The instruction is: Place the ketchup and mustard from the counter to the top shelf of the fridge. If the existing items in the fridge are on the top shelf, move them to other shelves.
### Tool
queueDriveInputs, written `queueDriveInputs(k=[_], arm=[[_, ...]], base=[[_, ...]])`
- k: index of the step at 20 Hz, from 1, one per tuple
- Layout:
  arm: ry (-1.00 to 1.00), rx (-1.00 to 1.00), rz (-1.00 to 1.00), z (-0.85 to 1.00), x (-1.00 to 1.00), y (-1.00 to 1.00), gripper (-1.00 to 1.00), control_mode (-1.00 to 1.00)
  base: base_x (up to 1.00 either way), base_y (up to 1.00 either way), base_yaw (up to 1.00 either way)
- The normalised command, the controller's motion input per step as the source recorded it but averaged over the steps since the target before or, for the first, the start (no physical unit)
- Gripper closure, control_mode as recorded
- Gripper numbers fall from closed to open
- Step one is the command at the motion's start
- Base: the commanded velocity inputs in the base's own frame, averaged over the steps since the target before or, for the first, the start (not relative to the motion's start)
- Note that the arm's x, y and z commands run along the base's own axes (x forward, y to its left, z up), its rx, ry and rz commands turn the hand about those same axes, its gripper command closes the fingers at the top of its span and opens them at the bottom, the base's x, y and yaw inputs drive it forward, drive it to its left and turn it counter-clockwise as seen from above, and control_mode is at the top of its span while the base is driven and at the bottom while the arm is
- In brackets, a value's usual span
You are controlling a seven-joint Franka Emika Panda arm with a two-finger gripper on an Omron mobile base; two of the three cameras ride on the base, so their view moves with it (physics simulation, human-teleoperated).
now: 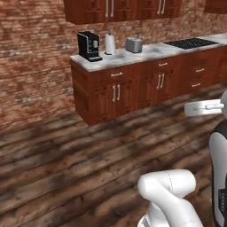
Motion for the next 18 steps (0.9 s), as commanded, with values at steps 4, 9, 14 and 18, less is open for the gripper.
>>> queueDriveInputs(k=[4, 9, 14, 18], arm=[[0.00, 0.00, 0.00, 0.00, 0.00, 0.00, -1.00, 1.00], [0.00, 0.00, 0.00, 0.00, 0.00, 0.00, -1.00, 1.00], [0.00, 0.00, 0.00, 0.00, 0.00, 0.00, -1.00, 1.00], [0.00, 0.00, 0.00, 0.00, 0.00, 0.00, -1.00, 1.00]], base=[[0.87, 0.08, -0.54], [0.42, 0.07, -0.72], [0.34, 0.07, -0.75], [0.48, 0.13, -0.73]])
